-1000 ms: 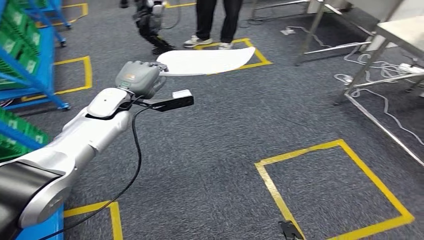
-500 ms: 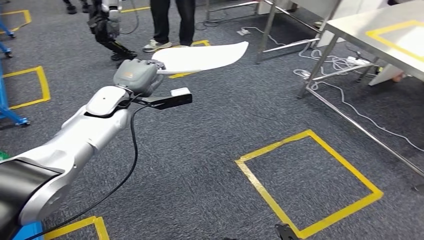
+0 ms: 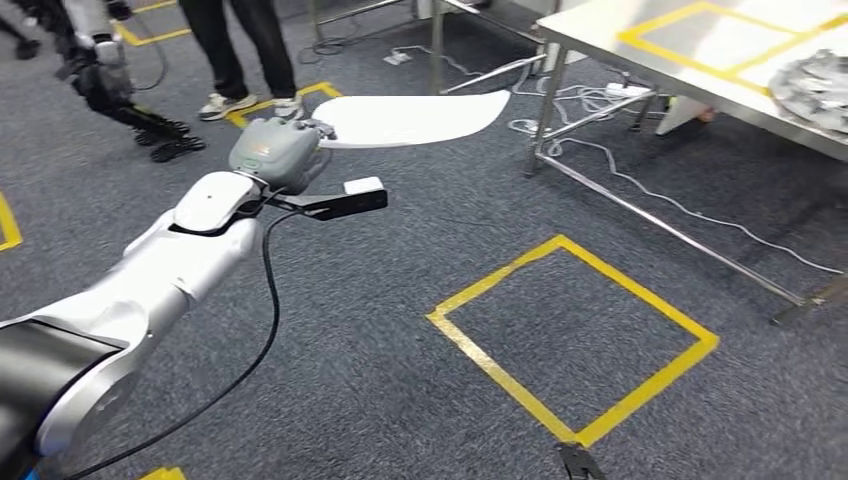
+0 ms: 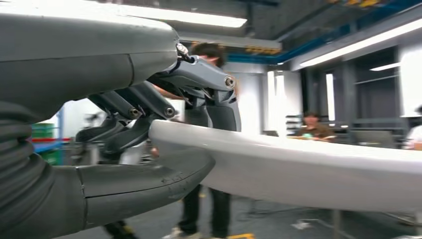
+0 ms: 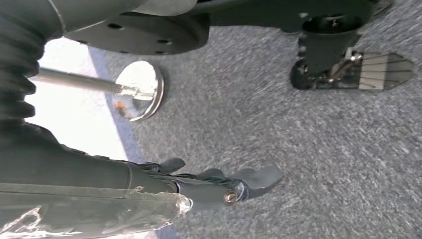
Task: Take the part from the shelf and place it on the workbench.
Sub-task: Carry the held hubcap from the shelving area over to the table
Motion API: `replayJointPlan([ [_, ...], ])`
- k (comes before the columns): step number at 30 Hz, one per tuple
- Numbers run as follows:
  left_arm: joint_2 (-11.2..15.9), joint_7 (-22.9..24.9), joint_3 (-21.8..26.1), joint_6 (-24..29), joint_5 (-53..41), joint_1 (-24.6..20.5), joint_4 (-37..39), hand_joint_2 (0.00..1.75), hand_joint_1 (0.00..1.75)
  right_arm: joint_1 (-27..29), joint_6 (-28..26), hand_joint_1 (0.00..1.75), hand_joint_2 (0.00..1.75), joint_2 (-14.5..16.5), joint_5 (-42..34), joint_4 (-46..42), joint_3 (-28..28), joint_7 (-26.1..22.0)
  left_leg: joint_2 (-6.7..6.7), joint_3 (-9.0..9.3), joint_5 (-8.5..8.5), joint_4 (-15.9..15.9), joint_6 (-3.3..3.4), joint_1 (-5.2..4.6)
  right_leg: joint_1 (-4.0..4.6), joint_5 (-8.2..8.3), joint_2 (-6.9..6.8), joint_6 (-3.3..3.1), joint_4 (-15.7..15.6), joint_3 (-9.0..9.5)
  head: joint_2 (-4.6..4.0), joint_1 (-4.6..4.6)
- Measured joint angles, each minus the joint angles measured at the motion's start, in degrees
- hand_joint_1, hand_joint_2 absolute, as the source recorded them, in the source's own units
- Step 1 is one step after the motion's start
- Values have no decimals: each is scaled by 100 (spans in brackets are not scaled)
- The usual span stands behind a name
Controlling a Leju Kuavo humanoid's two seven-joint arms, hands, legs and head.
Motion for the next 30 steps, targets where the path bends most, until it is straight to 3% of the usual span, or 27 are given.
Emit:
replayJointPlan([
  [2,10,0,-9,-16,3,25,13,175,175,-8,1,0,175,3,0,0,0,-3,-51,-279,-90,460,-9,1,-4,1,163,-9,2,-1,0,-6],
  [3,13,0,-13,-24,5,31,17,175,175,-5,1,0,175,4,-1,0,0,-4,-58,-284,16,419,-7,4,-9,6,253,-4,4,-1,0,-5],
  [4,13,0,-16,-29,7,28,19,175,175,-2,1,0,175,4,-1,0,0,-4,-80,-190,197,198,-3,9,-17,11,343,5,8,0,0,-6],
  [6,15,0,-18,-32,10,-2,19,175,175,-9,1,0,175,3,-1,0,0,-4,-310,152,548,-488,1,44,-32,19,510,51,33,-20,0,-7],
  [8,8,0,-20,-34,11,-32,20,175,175,-20,1,0,175,2,-1,0,0,-5,-519,366,642,-905,32,68,-44,33,644,119,53,-68,0,-6],
  [10,-25,0,-25,-37,11,-44,20,175,175,0,1,0,175,2,-3,0,0,-5,-462,394,623,-970,103,56,-70,62,760,193,32,-106,0,-10],
  [11,-50,1,-26,-38,10,-47,20,175,175,22,0,0,175,1,-4,0,0,-5,-397,401,633,-983,140,53,-73,58,742,224,38,-129,0,-13],
  [12,-69,1,-27,-38,10,-51,19,175,175,38,-2,0,175,1,-6,0,0,-4,-337,410,645,-996,174,55,-63,8,624,250,112,-179,0,13],
  [13,-83,1,-27,-38,11,-56,19,175,175,42,-3,0,175,1,-8,1,0,-3,-267,419,654,-1010,210,55,-50,-100,444,272,298,-278,0,38],
  [15,-85,2,-27,-39,16,-58,20,175,175,28,-4,0,175,2,-10,1,0,-2,-129,429,649,-1016,253,26,-40,-439,55,307,982,-612,0,85],
  [17,-78,3,-27,-40,24,-49,21,175,175,24,-3,0,175,3,-13,2,0,-2,31,434,634,-1015,271,4,-57,-632,-72,327,1555,-886,0,84],
  [18,-79,3,-28,-40,26,-44,21,175,175,29,-3,0,175,4,-14,2,-1,-2,107,439,624,-1014,271,0,-61,-591,-91,331,1572,-886,0,85],
  [20,-84,4,-32,-40,30,-41,21,175,175,33,-3,0,175,4,-14,2,-2,-2,248,471,591,-1012,247,-4,-59,-285,-195,321,1008,-561,0,86],
  [21,-84,4,-33,-39,32,-44,21,175,175,29,-3,0,175,6,-14,2,-2,-2,308,490,568,-1008,223,-19,-29,-159,-333,316,633,-336,0,88],
  [23,-74,8,-37,-39,37,-48,21,175,175,20,-4,0,175,9,-13,2,-2,-3,419,522,527,-999,168,-57,15,-40,-506,247,162,-66,0,79],
  [24,-72,10,-42,-40,38,-49,21,175,175,19,-5,0,175,11,-13,2,-2,-3,479,532,517,-1002,144,-73,38,-53,-501,207,111,-47,0,72],
  [26,-79,15,-55,-40,39,-50,20,175,175,29,-6,0,175,10,-13,1,-3,-3,560,559,485,-1006,91,-62,30,-35,-342,116,87,-58,0,66],
  [28,-77,18,-69,-39,44,-51,18,175,175,31,-7,0,175,10,-13,0,-4,-3,360,478,342,-811,40,-31,3,-20,-205,48,55,-39,0,52],
  [30,-58,20,-85,-38,49,-37,19,175,175,13,-6,0,175,12,-11,0,-3,-4,56,154,46,-188,17,-16,-23,-15,-68,3,41,-31,0,26],
])
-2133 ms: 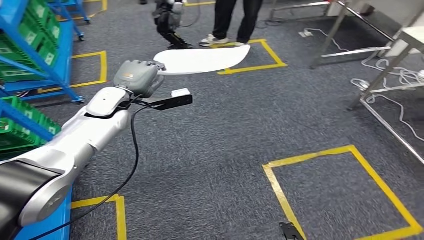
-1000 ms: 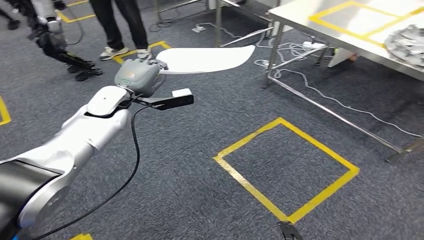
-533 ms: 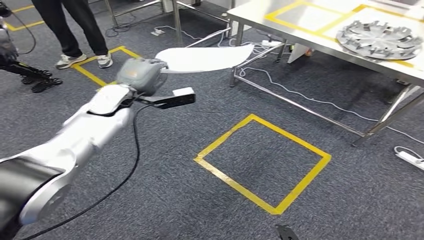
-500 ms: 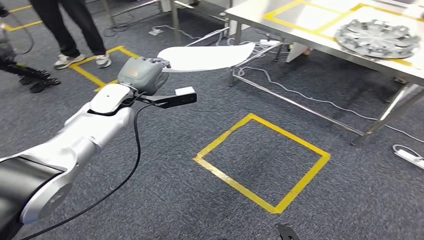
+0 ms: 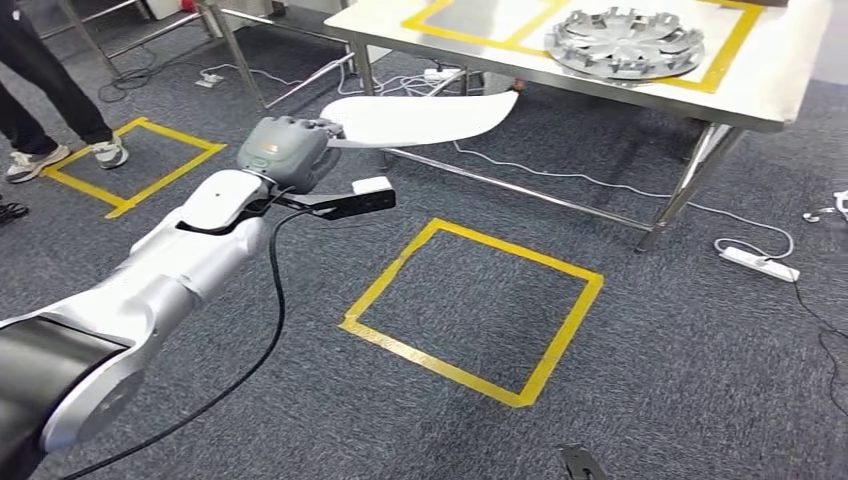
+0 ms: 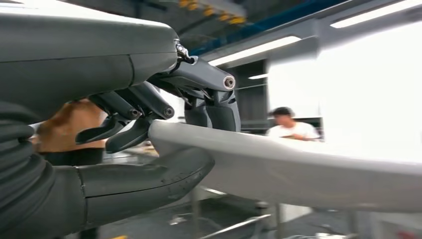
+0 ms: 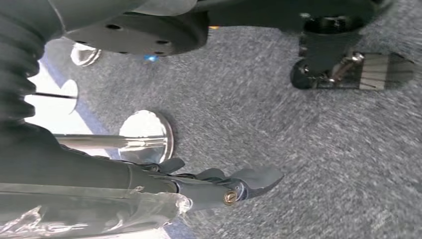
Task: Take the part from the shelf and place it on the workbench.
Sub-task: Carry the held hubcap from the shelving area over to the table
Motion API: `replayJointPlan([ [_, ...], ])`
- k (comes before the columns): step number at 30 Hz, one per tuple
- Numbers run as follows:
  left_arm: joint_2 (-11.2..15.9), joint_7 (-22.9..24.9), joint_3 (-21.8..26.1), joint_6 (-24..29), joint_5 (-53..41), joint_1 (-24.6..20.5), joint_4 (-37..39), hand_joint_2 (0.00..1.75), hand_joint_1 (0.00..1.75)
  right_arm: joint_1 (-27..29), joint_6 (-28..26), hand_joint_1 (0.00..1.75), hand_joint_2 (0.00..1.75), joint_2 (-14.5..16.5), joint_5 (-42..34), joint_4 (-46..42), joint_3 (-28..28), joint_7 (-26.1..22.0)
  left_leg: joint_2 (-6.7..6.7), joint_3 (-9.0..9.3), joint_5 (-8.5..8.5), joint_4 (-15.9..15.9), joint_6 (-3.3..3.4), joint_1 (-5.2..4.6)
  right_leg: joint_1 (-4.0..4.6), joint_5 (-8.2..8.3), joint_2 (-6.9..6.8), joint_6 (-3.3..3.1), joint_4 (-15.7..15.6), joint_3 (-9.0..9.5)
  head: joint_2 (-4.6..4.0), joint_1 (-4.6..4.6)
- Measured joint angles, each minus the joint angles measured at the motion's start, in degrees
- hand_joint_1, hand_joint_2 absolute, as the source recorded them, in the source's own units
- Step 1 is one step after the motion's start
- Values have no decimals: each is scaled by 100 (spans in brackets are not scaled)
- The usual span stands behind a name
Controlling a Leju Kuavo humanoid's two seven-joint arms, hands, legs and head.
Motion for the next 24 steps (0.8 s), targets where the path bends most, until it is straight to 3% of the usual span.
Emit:
replayJointPlan([
  [2,18,0,-15,0,2,39,3,175,175,-4,3,0,175,2,0,0,-1,-1,-94,-361,-189,618,-8,1,-11,1,168,-19,-1,1,0,-10],
  [3,23,0,-22,0,3,57,4,175,175,6,4,0,175,3,0,0,-1,-1,-104,-432,-141,694,-8,4,-18,5,257,-17,0,1,0,-9],
  [5,25,0,-31,0,3,68,4,175,175,23,3,0,175,3,0,0,-2,-1,-160,-279,199,297,-6,20,-41,19,437,11,4,1,0,-10],
  [7,34,0,-34,-1,6,51,4,175,175,19,3,0,175,3,0,0,-2,-1,-418,48,507,-376,-17,73,-56,27,599,72,30,-25,0,-14],
  [9,32,0,-39,-2,12,40,4,175,175,20,2,0,175,3,0,0,-2,-1,-590,223,569,-725,5,93,-70,44,731,149,41,-70,0,-23],
  [11,4,0,-46,-3,19,37,4,175,175,51,1,0,175,3,0,0,-4,-1,-487,244,568,-770,80,75,-95,75,821,224,9,-110,0,-36],
  [13,-24,0,-49,-3,24,26,3,175,175,78,1,0,175,4,0,0,-9,0,-360,251,593,-790,161,75,-72,-24,581,274,159,-212,0,-5],
  [15,-25,1,-49,-3,27,20,3,175,175,63,1,0,175,5,-1,0,-11,0,-224,257,597,-800,214,54,-43,-346,172,298,756,-490,0,34],
  [17,-11,2,-50,-5,27,26,4,175,175,41,1,0,175,5,-2,0,-12,-1,-68,260,586,-799,237,25,-50,-629,10,310,1438,-796,0,37],
  [18,-8,2,-51,-6,27,31,4,175,175,37,1,0,175,5,-2,0,-12,-1,7,263,580,-799,240,18,-51,-645,-11,310,1560,-839,0,38],
  [19,-9,2,-52,-7,27,34,4,175,175,38,1,0,175,5,-2,0,-13,0,82,270,571,-799,238,14,-49,-565,-27,304,1464,-768,0,38],
  [20,-11,2,-53,-6,27,35,4,175,175,40,1,0,175,5,-2,0,-14,1,154,284,558,-798,231,12,-43,-414,-69,292,1171,-590,0,39],
  [22,-8,2,-54,-5,27,30,4,175,175,34,1,0,175,5,-2,0,-15,1,276,318,522,-792,194,-12,7,-169,-310,253,436,-163,0,39],
  [24,-1,2,-54,-6,27,23,4,175,175,22,1,0,175,5,-1,0,-15,-1,389,346,494,-793,147,-48,57,-117,-438,189,95,26,0,31],
])
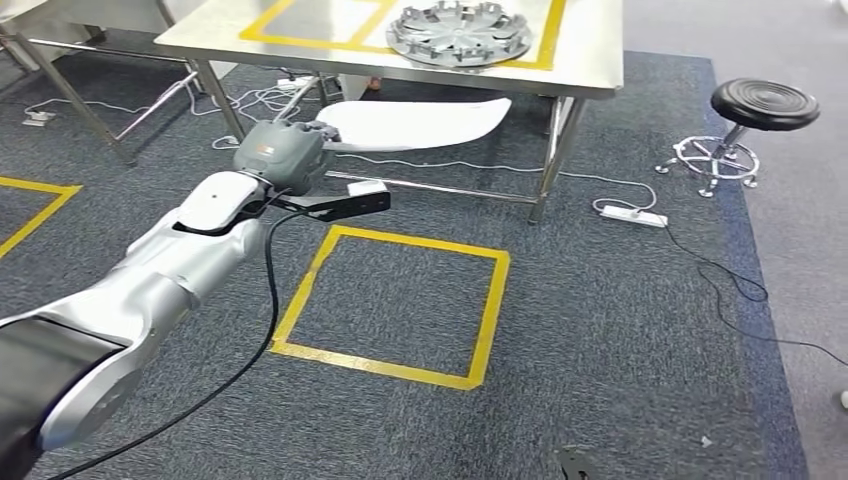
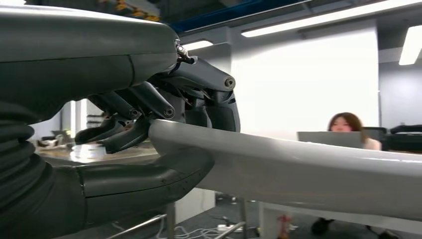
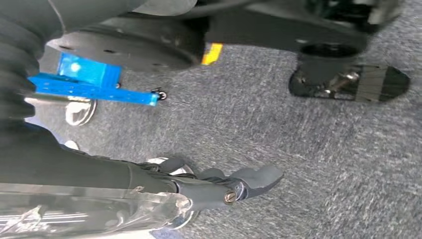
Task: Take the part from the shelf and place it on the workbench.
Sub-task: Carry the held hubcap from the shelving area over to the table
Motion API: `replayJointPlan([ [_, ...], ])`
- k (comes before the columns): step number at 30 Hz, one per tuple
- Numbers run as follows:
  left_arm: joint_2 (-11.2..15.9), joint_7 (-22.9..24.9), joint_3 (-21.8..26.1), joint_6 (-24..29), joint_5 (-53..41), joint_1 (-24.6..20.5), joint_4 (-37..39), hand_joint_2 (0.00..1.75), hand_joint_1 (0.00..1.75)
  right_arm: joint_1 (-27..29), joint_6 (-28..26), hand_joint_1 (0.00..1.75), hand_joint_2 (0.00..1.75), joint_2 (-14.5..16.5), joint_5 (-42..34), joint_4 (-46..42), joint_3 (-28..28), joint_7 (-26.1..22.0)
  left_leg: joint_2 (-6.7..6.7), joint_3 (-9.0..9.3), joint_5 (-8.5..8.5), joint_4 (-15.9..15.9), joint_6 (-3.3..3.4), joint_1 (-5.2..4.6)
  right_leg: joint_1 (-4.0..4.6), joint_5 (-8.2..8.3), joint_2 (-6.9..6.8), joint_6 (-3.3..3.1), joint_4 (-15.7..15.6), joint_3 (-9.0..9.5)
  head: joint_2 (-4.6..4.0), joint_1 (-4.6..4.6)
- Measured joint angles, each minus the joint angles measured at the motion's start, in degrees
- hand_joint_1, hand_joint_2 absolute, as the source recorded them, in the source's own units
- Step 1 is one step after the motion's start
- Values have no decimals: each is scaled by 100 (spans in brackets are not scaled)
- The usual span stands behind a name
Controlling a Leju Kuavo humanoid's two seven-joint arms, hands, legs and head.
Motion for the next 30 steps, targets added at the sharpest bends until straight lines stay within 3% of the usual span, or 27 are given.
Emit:
replayJointPlan([
  [2,-9,0,-1,0,1,-5,-1,175,175,5,0,0,175,0,0,0,-2,1,126,29,-23,-16,-46,-13,7,6,135,-71,-22,4,0,-6],
  [3,-16,0,-2,1,1,-6,-2,175,175,12,-1,0,175,0,0,0,-3,1,117,41,-53,-4,-77,-3,-4,16,207,-99,-37,11,0,-7],
  [5,-13,2,-2,2,4,-14,-4,175,175,7,-27,0,175,0,13,0,-4,-3,-115,-70,-234,267,-134,20,-43,36,334,-158,-72,38,0,-26],
  [7,13,7,-3,1,13,-2,-3,175,175,-12,-79,0,175,3,51,0,-4,-11,-405,-425,-531,943,-166,32,-71,39,449,-193,-82,44,0,-51],
  [9,40,13,-5,0,18,33,2,175,175,-11,-118,0,175,7,96,0,-4,-15,-483,-748,-628,1445,-181,35,-82,37,569,-204,-81,48,0,-62],
  [10,50,14,-7,0,21,44,4,175,175,-5,-132,0,175,9,117,0,-3,-13,-489,-785,-527,1429,-183,38,-89,37,624,-202,-80,52,0,-64],
  [11,55,15,-9,1,25,45,6,175,175,0,-144,0,175,9,143,0,0,-10,-491,-720,-340,1222,-182,43,-99,36,670,-192,-76,56,0,-67],
  [13,55,15,-11,2,36,20,7,175,175,-3,-162,0,175,9,192,0,9,1,-522,-425,50,540,-191,66,-101,23,735,-143,-48,47,0,-78],
  [15,42,18,-16,3,54,-7,7,175,175,-11,-175,0,175,8,218,0,15,15,-574,-216,197,75,-160,86,-86,8,766,-89,-22,18,0,-86],
  [19,25,31,-24,-3,84,-10,7,175,175,12,-189,0,175,7,222,0,15,36,-605,-183,202,-26,-87,77,-70,15,750,-218,-54,29,0,-103],
  [27,22,55,-36,-101,74,-16,8,175,175,-7,-192,0,175,8,199,0,15,37,-626,-187,213,-26,-25,69,-74,67,714,-43,-155,89,0,-103],
  [30,20,93,-44,-102,57,-25,9,175,175,-3,-191,0,175,12,189,0,15,37,-626,-187,215,-26,-21,68,-75,70,715,-17,-158,87,0,-105],
])
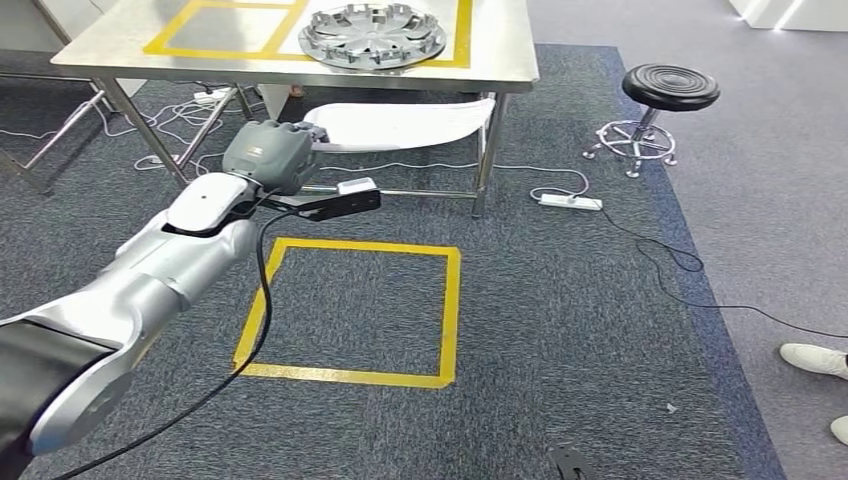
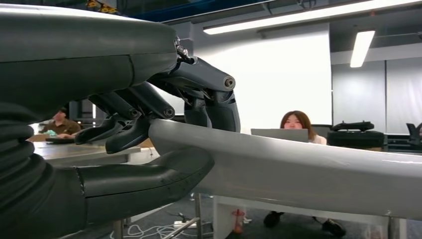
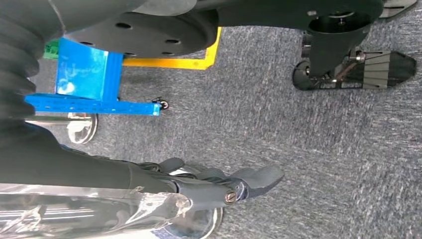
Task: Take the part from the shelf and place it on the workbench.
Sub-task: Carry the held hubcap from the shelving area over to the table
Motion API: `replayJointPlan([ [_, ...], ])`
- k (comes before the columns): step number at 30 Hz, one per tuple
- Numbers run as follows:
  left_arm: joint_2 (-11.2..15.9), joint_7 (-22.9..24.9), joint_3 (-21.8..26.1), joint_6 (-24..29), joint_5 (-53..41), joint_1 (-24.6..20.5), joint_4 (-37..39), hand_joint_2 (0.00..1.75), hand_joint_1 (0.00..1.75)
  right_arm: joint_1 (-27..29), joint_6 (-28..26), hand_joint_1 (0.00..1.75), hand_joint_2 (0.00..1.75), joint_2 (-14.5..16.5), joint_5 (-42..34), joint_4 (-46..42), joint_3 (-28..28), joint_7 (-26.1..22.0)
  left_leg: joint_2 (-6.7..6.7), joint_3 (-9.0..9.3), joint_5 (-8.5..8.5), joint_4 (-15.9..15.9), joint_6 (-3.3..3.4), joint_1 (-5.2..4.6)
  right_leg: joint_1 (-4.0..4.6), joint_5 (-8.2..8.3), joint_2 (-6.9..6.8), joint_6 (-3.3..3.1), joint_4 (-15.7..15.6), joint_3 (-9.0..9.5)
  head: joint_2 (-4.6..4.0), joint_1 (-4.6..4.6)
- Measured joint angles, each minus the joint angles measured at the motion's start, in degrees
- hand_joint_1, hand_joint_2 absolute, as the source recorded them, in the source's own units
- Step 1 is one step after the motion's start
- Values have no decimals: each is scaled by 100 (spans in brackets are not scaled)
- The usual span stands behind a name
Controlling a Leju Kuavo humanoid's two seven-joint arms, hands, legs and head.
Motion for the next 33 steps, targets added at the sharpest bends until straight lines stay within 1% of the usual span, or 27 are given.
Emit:
replayJointPlan([
  [3,-2,19,-7,3,7,-6,0,175,175,3,4,0,175,1,0,0,0,0,0,1,6,-6,-1,3,2,1,0,6,1,-5,0,0],
  [12,-24,25,-43,3,16,-6,0,175,175,12,9,0,175,1,-1,0,0,0,1,2,33,-36,-32,11,6,9,2,4,8,-25,0,0],
  [24,-26,29,-79,-51,16,-5,7,175,175,13,13,0,175,2,18,0,0,29,1,2,35,-40,-35,11,7,9,2,4,12,-28,0,0],
  [28,-19,171,-89,-88,-23,-9,17,175,175,14,16,0,175,4,24,0,0,33,1,2,35,-40,-35,11,7,9,2,4,12,-28,0,-1],
  [30,-10,241,-94,-85,-44,-21,17,175,175,17,16,0,175,12,27,0,0,33,1,-2,26,-31,-8,-3,-8,17,9,23,-5,-22,0,-2],
  [32,-7,280,-99,-82,-60,-45,17,175,175,19,16,0,175,28,32,0,0,34,7,15,37,-65,43,-6,-22,28,21,64,-35,-15,0,-3],
  [33,-8,292,-102,-80,-70,-57,16,175,175,20,15,0,175,34,34,0,0,35,17,46,59,-119,66,7,-20,11,-5,82,-18,-29,0,-2],
])
